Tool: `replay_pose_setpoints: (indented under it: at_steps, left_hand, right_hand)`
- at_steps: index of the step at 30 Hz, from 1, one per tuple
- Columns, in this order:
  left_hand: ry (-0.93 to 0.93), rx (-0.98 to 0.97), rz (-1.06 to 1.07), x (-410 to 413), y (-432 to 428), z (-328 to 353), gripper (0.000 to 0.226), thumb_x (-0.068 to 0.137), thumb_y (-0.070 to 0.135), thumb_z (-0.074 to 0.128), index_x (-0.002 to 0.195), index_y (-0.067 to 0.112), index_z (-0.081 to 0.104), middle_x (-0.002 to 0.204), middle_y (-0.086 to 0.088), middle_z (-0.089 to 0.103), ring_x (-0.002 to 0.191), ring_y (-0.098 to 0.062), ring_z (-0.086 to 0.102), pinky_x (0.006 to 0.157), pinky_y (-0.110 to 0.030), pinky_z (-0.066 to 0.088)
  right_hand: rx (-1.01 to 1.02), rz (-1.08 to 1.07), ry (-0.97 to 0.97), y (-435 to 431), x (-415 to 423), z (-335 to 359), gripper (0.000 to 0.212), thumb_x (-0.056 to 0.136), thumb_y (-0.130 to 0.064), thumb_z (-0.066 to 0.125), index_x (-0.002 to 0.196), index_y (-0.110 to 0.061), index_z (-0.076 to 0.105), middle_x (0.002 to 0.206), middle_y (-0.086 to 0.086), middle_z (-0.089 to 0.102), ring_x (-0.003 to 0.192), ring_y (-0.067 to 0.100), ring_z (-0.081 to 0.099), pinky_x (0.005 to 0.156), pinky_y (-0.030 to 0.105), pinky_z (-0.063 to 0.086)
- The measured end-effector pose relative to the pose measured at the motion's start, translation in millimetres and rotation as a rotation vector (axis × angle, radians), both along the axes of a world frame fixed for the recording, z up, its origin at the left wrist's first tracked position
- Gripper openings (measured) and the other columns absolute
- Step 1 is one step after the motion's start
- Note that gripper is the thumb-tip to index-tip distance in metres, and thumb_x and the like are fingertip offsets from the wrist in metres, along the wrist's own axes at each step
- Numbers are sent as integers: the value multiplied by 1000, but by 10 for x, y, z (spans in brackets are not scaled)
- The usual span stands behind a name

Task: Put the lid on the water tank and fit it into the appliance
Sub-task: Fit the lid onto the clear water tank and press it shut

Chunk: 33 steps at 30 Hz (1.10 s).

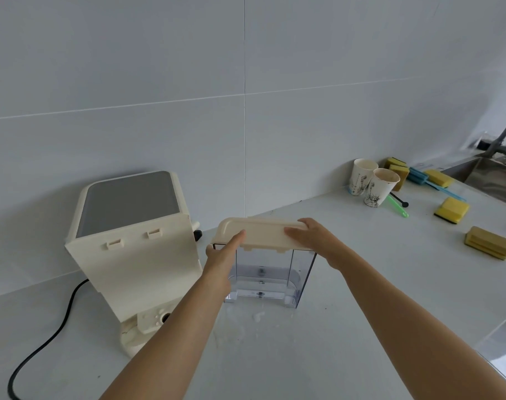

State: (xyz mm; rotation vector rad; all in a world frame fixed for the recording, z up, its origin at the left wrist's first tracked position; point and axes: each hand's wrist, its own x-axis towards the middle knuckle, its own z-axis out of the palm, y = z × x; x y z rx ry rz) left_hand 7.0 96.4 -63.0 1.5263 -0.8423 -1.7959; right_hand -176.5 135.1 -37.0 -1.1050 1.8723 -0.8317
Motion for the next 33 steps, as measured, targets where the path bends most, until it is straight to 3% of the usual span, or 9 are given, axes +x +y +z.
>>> replay_pose_setpoints:
  at_steps: [2,4,11,15,20,24,27,29,33]
  left_hand:
    - [-16,-20,31,-34,-15,-32,94,69,46,69,141,25,13,148,-5,27,133,-30,28,110,-48,27]
    - [-61,-60,48,-58,-20,-52,91,71,44,67,141,23,13,145,-6,32,130,-29,33,106,-47,29]
    - [-74,-90,79,-125,-47,-71,94,76,45,60,143,27,-4,153,1,20,137,-27,22,107,-48,25]
    - [-102,-125,47,-145,-154,-85,91,78,46,56,143,27,-5,152,-3,23,135,-30,26,106,-47,28]
    - [-95,-225,-49,-197,-287,-28,72,83,37,53,142,18,15,144,-7,36,130,-26,36,100,-39,31]
    - [-115,-261,-206,-206,-341,53,44,87,34,49,127,14,45,134,-9,50,125,-23,43,95,-31,31]
    - [-143,-285,-254,-219,-361,132,38,89,32,48,121,11,52,122,-9,56,117,-23,50,90,-28,34]
    - [-174,-298,-293,-237,-374,190,36,89,32,47,119,12,53,126,-12,57,118,-27,50,95,-31,37]
    - [-213,-341,-337,-243,-372,281,37,90,30,45,122,14,52,131,-16,54,102,-26,52,103,-40,38]
  right_hand:
    - [-2,0,-8,-1,-28,1,45,83,-39,56,117,-11,48,94,-1,53,80,12,50,68,25,41]
    - [-1,-4,-26,10,-52,-18,36,81,-40,57,106,-15,51,86,-4,53,75,9,49,66,25,42]
    - [63,52,-72,106,-134,-11,36,76,-40,65,100,-16,53,94,2,55,88,19,52,85,36,47]
    - [135,131,22,187,-113,53,37,77,-40,64,101,-15,51,101,3,56,98,22,53,89,39,48]
    - [215,242,129,205,37,123,53,79,-43,61,115,-5,52,105,11,60,90,21,57,83,35,49]
    - [270,274,143,196,149,70,61,76,-50,61,116,-5,53,111,14,65,81,19,60,75,30,49]
    - [310,286,167,167,221,20,60,72,-58,60,105,-7,54,86,7,67,71,16,62,70,27,49]
    - [330,304,190,136,273,-7,57,70,-62,58,95,-11,52,70,2,61,63,13,60,72,27,48]
    - [338,298,191,95,346,-46,59,68,-66,56,89,-11,52,70,2,62,60,14,61,75,30,50]
